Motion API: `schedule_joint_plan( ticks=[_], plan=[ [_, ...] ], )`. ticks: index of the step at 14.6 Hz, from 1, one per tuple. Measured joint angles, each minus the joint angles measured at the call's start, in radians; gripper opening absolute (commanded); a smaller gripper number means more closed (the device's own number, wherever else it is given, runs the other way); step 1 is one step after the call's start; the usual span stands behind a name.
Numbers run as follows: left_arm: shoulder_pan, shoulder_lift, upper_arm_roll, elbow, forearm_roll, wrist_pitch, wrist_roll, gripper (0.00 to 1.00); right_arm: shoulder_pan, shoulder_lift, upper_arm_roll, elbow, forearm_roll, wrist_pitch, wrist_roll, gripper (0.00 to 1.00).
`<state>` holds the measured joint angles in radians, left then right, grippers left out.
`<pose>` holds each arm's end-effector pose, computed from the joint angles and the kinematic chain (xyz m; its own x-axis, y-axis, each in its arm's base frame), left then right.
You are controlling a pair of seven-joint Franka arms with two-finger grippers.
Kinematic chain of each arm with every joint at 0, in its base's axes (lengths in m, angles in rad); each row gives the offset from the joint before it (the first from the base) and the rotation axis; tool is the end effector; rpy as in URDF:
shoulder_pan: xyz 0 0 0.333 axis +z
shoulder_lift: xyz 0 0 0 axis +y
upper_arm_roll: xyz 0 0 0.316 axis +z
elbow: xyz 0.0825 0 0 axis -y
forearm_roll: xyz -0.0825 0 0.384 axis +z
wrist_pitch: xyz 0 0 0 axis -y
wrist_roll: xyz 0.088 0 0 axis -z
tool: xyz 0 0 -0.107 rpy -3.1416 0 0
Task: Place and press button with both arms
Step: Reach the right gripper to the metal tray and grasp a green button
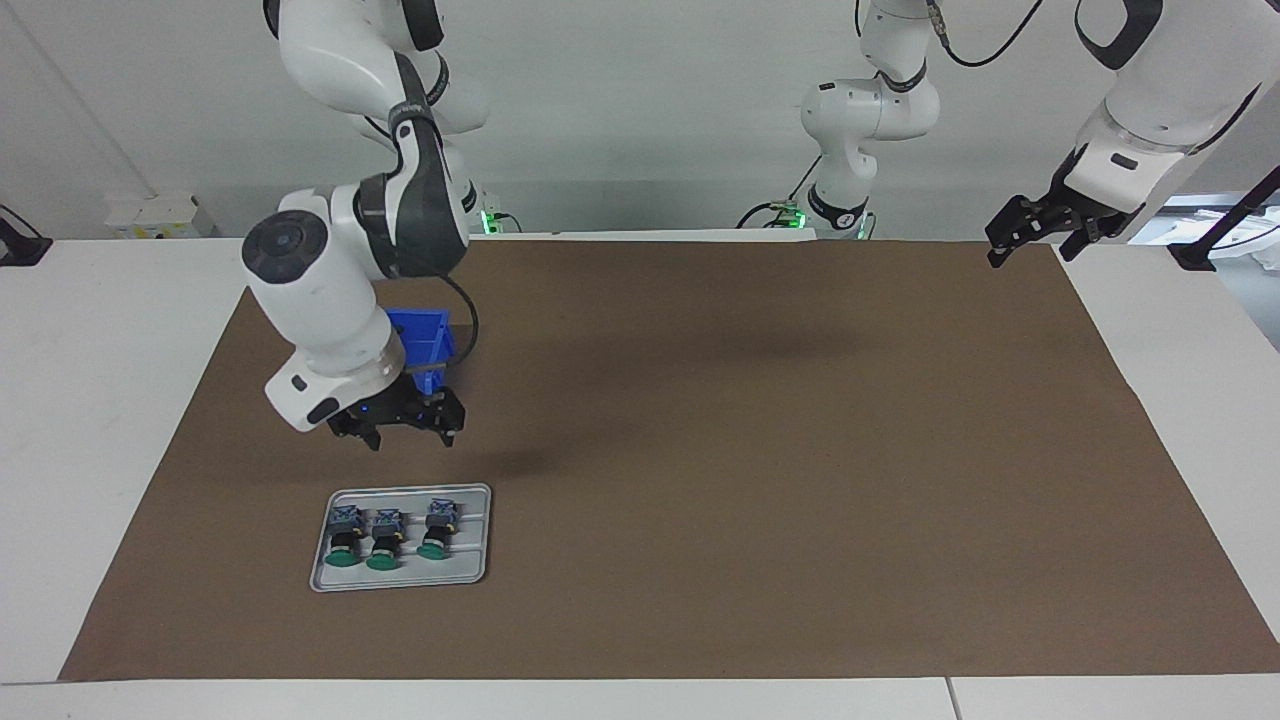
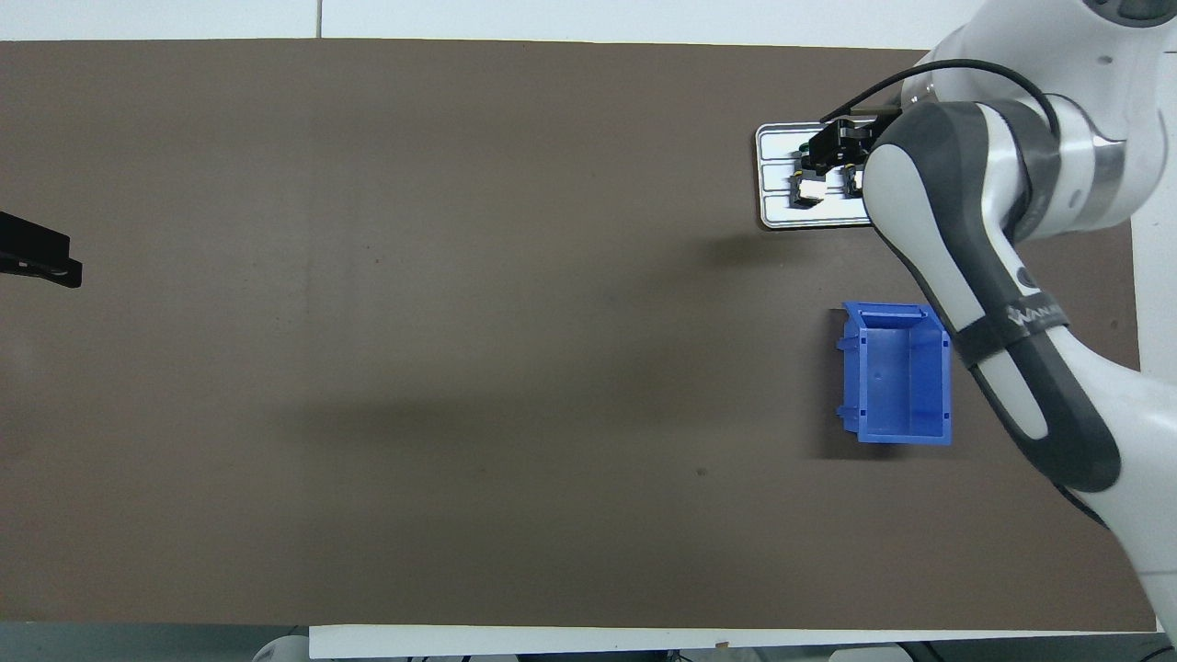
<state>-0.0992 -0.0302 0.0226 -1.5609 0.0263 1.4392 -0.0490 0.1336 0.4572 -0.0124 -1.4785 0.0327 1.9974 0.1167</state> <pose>0.5299 -0.0374 0.6346 0.9957 -0.0239 -0.0900 -0.0267 -0.9992 -0.0300 0.6906 0.0875 0.4188 0.9983 -0.0076 0.0582 -0.0057 -0.9995 -0.0321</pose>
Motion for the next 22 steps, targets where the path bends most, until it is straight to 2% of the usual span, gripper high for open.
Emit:
schedule_joint_plan(
  ticks=[3, 6, 14, 16, 18, 21, 22],
  plan=[
    [0.000, 0.000, 0.000, 0.000, 0.000, 0.000, 0.000, 1.00, 0.006, 0.084, 0.002, 0.008, 0.001, 0.094, 0.001, 0.91],
    [0.000, 0.000, 0.000, 0.000, 0.000, 0.000, 0.000, 1.00, 0.006, 0.126, 0.002, 0.001, 0.001, 0.151, 0.001, 0.88],
    [-0.001, 0.000, 0.000, -0.002, 0.000, 0.000, 0.000, 1.00, 0.001, 0.156, -0.002, -0.060, 0.001, 0.245, -0.015, 0.86],
    [-0.002, 0.000, 0.000, -0.002, 0.000, 0.000, -0.001, 1.00, 0.000, 0.158, -0.002, -0.084, 0.001, 0.274, -0.017, 0.81],
    [-0.002, -0.001, -0.001, -0.002, 0.000, 0.000, -0.001, 1.00, 0.000, 0.158, -0.002, -0.097, 0.001, 0.284, -0.018, 0.63],
    [-0.002, -0.001, -0.002, -0.002, 0.000, 0.000, -0.002, 1.00, -0.002, 0.154, -0.009, -0.103, 0.000, 0.282, -0.024, 0.18],
    [-0.002, -0.001, -0.002, -0.002, 0.000, 0.000, -0.002, 1.00, -0.005, 0.151, -0.009, -0.103, 0.000, 0.277, -0.027, 0.08]
  ],
)
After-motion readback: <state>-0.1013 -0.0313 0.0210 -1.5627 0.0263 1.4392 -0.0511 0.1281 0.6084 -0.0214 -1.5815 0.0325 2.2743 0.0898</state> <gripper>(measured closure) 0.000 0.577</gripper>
